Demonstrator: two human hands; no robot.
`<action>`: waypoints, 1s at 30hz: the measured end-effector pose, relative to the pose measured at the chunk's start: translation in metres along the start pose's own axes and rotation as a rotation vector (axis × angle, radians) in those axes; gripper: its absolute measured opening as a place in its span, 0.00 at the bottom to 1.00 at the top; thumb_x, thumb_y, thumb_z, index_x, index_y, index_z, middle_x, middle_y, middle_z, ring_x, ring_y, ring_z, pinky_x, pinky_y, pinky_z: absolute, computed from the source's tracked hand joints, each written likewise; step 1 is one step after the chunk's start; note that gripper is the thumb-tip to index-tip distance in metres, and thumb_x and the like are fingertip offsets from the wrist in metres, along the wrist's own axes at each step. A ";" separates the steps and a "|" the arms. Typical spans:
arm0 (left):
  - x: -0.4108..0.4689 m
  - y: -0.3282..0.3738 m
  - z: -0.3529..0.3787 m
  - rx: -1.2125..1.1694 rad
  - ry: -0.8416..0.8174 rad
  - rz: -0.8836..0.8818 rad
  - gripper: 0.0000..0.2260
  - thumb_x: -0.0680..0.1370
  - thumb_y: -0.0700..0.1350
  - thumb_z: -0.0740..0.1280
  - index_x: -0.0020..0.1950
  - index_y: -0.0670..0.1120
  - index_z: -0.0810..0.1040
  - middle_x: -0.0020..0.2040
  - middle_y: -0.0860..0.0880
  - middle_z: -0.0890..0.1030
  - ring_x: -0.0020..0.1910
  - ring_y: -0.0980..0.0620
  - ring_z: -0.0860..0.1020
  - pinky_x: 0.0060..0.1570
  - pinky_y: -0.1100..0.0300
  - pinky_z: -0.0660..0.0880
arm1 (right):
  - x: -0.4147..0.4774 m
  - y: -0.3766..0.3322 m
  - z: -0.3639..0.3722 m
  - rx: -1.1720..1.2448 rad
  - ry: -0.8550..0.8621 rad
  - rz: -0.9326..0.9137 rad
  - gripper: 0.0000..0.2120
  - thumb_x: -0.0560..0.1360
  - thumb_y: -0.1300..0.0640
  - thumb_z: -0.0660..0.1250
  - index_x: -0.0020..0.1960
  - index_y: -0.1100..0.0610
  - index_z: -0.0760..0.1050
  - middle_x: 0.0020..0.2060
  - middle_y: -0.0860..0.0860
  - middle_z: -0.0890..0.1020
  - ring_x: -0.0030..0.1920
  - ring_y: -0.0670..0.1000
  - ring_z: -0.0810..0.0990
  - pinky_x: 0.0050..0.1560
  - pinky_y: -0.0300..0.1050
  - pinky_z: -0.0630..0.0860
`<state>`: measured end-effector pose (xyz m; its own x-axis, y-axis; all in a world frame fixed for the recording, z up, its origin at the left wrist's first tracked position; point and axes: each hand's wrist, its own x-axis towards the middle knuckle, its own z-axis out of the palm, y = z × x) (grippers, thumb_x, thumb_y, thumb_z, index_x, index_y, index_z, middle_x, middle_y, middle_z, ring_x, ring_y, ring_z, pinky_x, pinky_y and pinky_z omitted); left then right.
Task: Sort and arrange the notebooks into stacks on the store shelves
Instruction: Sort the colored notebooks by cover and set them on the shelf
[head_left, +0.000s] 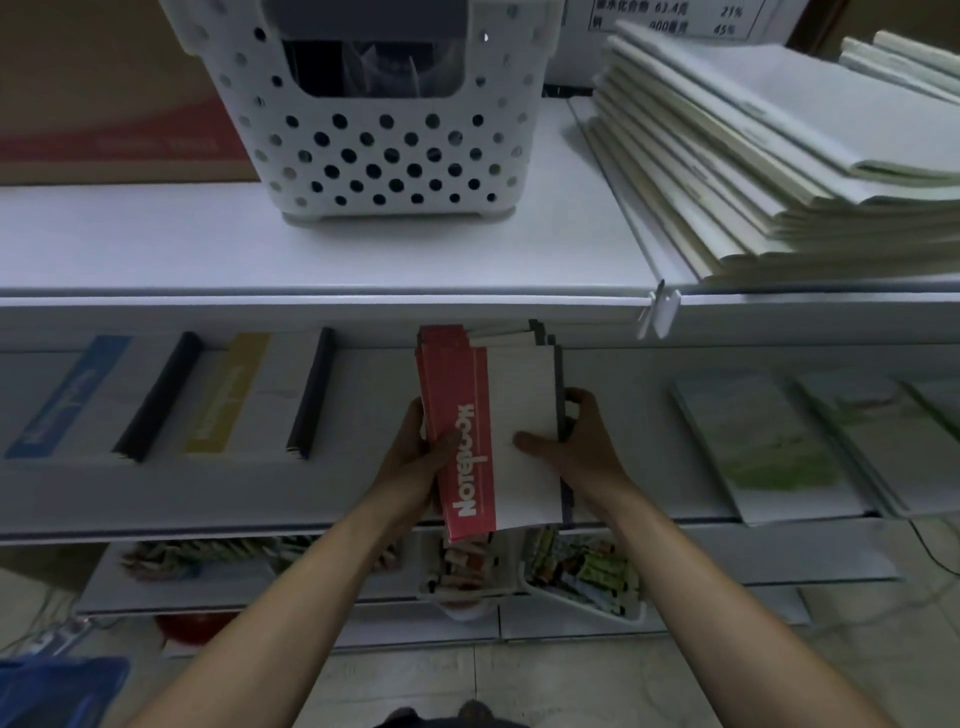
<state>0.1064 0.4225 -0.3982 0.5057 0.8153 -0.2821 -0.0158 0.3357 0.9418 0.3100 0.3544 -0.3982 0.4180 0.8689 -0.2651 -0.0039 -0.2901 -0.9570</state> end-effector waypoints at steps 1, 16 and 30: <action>-0.002 -0.002 -0.003 0.035 -0.008 0.021 0.20 0.82 0.45 0.69 0.72 0.56 0.70 0.61 0.50 0.84 0.59 0.47 0.84 0.53 0.47 0.83 | 0.001 -0.001 -0.003 0.020 -0.030 -0.011 0.36 0.68 0.58 0.81 0.68 0.48 0.64 0.55 0.48 0.81 0.52 0.48 0.84 0.49 0.46 0.82; -0.014 0.008 -0.010 0.102 0.183 0.177 0.09 0.82 0.44 0.68 0.61 0.51 0.81 0.55 0.48 0.87 0.54 0.46 0.86 0.57 0.46 0.82 | 0.005 0.017 -0.017 0.282 -0.202 0.133 0.23 0.71 0.59 0.75 0.65 0.59 0.77 0.57 0.57 0.85 0.57 0.58 0.84 0.62 0.61 0.78; -0.024 0.016 -0.009 0.109 0.135 0.227 0.33 0.81 0.36 0.68 0.81 0.56 0.59 0.60 0.51 0.85 0.56 0.47 0.85 0.53 0.51 0.83 | -0.007 0.037 -0.023 0.665 -0.298 0.281 0.23 0.71 0.58 0.75 0.64 0.63 0.77 0.57 0.63 0.83 0.54 0.61 0.84 0.56 0.61 0.81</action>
<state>0.0861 0.4121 -0.3779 0.3800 0.9218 -0.0769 -0.0186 0.0907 0.9957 0.3279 0.3289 -0.4288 0.0592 0.8968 -0.4385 -0.6564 -0.2960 -0.6939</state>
